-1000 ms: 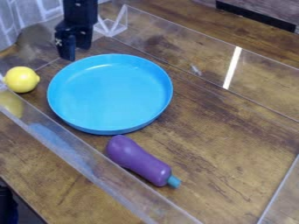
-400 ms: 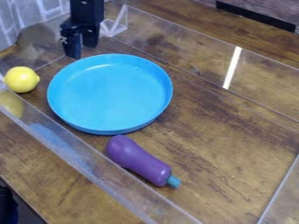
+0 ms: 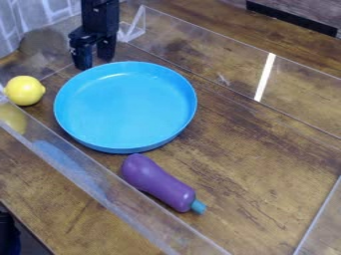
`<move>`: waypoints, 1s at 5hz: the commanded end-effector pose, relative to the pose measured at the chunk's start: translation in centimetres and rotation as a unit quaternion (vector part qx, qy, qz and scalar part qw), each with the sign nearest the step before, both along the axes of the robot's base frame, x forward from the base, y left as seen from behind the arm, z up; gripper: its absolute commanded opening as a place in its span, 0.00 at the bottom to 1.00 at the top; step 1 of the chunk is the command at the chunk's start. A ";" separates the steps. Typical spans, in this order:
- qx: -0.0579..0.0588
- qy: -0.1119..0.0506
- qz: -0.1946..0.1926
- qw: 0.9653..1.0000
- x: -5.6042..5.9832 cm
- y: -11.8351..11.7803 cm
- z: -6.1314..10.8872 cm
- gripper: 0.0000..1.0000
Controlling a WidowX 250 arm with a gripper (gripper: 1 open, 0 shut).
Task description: Remove the lemon from the blue tray and put it on the table
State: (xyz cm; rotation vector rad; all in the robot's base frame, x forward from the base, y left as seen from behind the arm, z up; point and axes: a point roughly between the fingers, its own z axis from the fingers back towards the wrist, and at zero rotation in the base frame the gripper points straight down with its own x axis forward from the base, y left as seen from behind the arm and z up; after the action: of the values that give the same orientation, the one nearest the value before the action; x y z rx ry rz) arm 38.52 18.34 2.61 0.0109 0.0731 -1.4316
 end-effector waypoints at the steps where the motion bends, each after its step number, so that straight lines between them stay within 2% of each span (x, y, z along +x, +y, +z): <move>1: 0.013 -0.032 -0.010 0.999 0.6 1.1 1.9 1.00; 3: 0.015 -0.034 0.017 0.999 1.5 1.3 1.3 1.00; 5: 0.019 -0.035 0.081 0.996 1.8 1.0 1.8 1.00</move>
State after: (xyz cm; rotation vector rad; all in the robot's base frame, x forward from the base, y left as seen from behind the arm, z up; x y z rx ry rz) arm 39.63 18.90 2.54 0.0338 0.0648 -1.2715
